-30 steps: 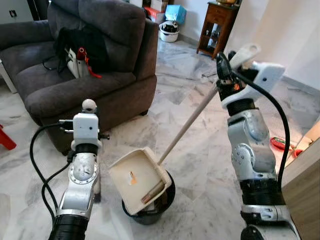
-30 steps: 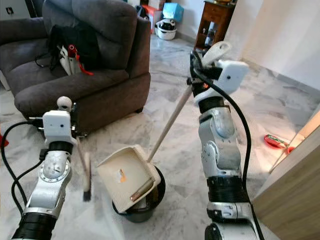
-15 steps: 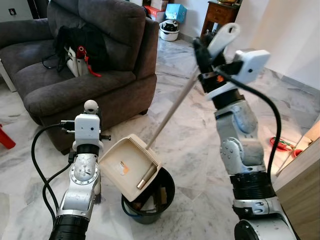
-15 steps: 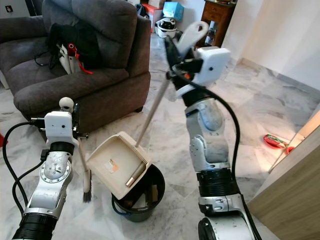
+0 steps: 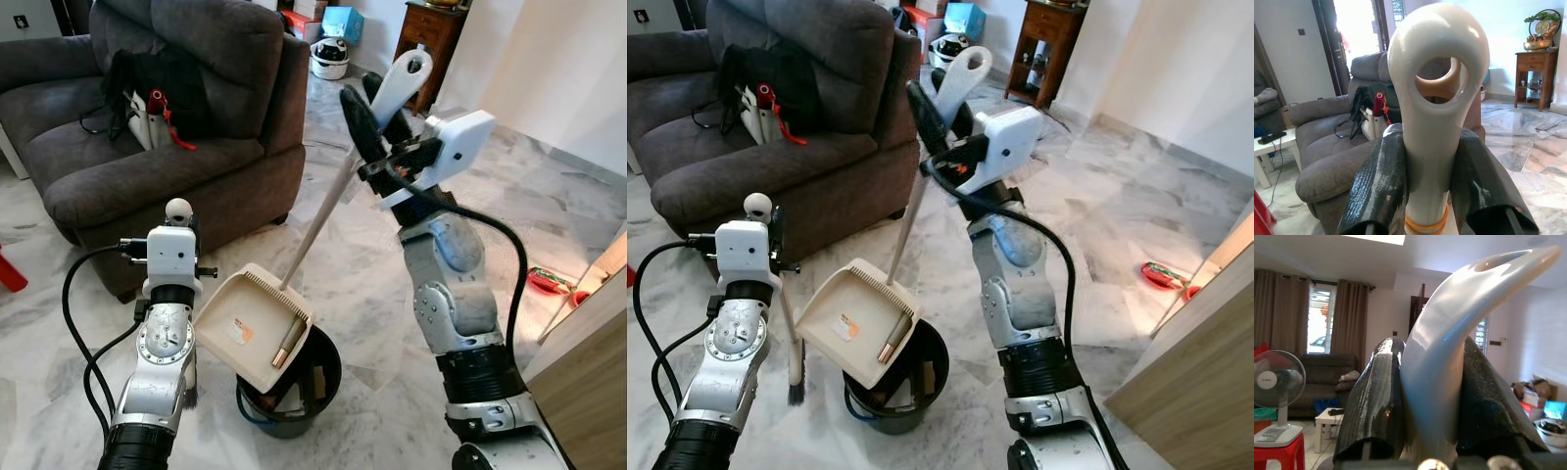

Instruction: Sweep floor

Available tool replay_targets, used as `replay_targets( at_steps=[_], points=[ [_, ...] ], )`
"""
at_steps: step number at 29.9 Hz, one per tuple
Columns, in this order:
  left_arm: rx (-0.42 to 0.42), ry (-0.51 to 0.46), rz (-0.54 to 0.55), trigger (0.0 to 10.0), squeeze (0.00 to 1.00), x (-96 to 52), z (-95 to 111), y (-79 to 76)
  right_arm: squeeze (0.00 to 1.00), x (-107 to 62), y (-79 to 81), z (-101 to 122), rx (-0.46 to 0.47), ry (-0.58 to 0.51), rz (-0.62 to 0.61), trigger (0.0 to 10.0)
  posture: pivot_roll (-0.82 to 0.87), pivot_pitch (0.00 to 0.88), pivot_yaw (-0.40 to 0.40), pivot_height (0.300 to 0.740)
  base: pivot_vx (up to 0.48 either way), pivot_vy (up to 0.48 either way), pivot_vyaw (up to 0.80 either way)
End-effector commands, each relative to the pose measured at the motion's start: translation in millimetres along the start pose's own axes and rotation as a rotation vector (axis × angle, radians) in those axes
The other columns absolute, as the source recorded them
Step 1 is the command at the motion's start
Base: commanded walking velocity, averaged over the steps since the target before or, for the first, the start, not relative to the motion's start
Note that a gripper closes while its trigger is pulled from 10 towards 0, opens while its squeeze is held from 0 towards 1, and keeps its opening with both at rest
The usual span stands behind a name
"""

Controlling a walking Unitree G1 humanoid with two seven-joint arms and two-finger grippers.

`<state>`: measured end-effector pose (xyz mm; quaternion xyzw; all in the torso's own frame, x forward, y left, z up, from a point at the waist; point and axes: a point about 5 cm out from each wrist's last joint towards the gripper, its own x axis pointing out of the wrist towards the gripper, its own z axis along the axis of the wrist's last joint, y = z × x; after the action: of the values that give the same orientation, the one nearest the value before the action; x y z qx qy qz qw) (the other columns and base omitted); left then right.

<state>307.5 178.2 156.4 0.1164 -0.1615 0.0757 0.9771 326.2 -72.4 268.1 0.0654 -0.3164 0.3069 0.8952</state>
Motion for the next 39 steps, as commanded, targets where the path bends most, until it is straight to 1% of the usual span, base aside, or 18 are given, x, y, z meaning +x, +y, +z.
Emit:
replay_targets(
  at_steps=[1, 5, 6, 8, 11, 17, 19, 21, 26, 29, 36, 39],
  points=[
    [-0.004, -0.09, -0.007, 10.0, 0.0, 3.7, 17.7, -2.3, 0.0, 6.2, 8.9, 21.5, -0.036, -0.117, 0.046, 10.0, 0.1, 0.0, -0.105, 0.74, 0.0, 0.0, 0.0],
    [-0.002, -0.09, -0.006, 10.0, 0.0, 3.5, 17.5, -1.7, 0.0, 7.0, 18.5, 24.0, -0.044, -0.149, 0.078, 10.0, 0.1, 0.0, -0.105, 0.74, 0.0, 0.0, 0.0],
    [-0.002, -0.091, -0.005, 10.0, 0.0, 3.5, 17.5, -1.4, 0.0, 7.1, 21.5, 26.2, -0.062, -0.169, 0.078, 10.0, 0.1, 0.0, -0.106, 0.74, 0.0, 0.0, 0.0],
    [-0.002, -0.091, -0.005, 10.0, 0.0, 3.7, 17.8, -1.4, 0.0, 7.4, 23.4, 28.1, -0.09, -0.184, 0.075, 10.0, 0.1, 0.0, -0.106, 0.74, 0.0, 0.0, 0.0],
    [-0.002, -0.092, -0.005, 10.0, 0.0, 3.6, 17.9, -1.5, 0.0, 7.3, 25.2, 28.8, -0.099, -0.189, 0.075, 10.0, 0.1, 0.0, -0.104, 0.74, 0.0, 0.0, 0.0],
    [-0.003, -0.092, -0.012, 10.0, 0.0, 3.6, 17.9, -2.7, 0.0, 5.6, 27.6, 32.3, -0.181, -0.217, 0.055, 10.0, 0.1, 0.0, -0.104, 0.74, 0.0, 0.0, 0.0],
    [-0.002, -0.093, -0.016, 10.0, 0.0, 3.3, 18.2, -2.8, 0.0, 5.1, 30.7, 34.1, -0.219, -0.231, 0.053, 10.0, 0.09, 0.0, -0.101, 0.74, 0.0, 0.0, 0.0],
    [-0.002, -0.093, -0.017, 10.0, 0.0, 3.3, 18.2, -2.9, 0.0, 4.4, 33.2, 33.7, -0.239, -0.23, 0.063, 10.0, 0.09, 0.0, -0.101, 0.74, 0.0, 0.0, 0.0],
    [0.001, -0.095, -0.021, 10.0, 0.0, 3.5, 18.4, -3.0, 0.0, 2.8, 36.8, 31.5, -0.245, -0.226, 0.072, 10.0, 0.09, 0.0, -0.098, 0.74, 0.0, 0.0, 0.0],
    [0.001, -0.095, -0.023, 10.0, 0.0, 3.6, 18.5, -3.1, 0.0, 2.0, 39.9, 31.0, -0.273, -0.227, 0.087, 10.0, 0.09, 0.0, -0.098, 0.74, 0.0, 0.0, 0.0],
    [0.0, -0.095, -0.028, 10.0, 0.0, 3.4, 18.7, -4.4, 0.0, -0.1, 41.8, 31.1, -0.293, -0.229, 0.09, 10.0, 0.09, 0.0, -0.096, 0.74, 0.0, 0.0, 0.0],
    [0.0, -0.095, -0.029, 10.0, 0.0, 3.6, 18.8, -4.4, 0.0, -0.4, 42.8, 32.3, -0.326, -0.237, 0.095, 10.0, 0.09, 0.0, -0.096, 0.74, 0.0, 0.0, 0.0]
  ],
)
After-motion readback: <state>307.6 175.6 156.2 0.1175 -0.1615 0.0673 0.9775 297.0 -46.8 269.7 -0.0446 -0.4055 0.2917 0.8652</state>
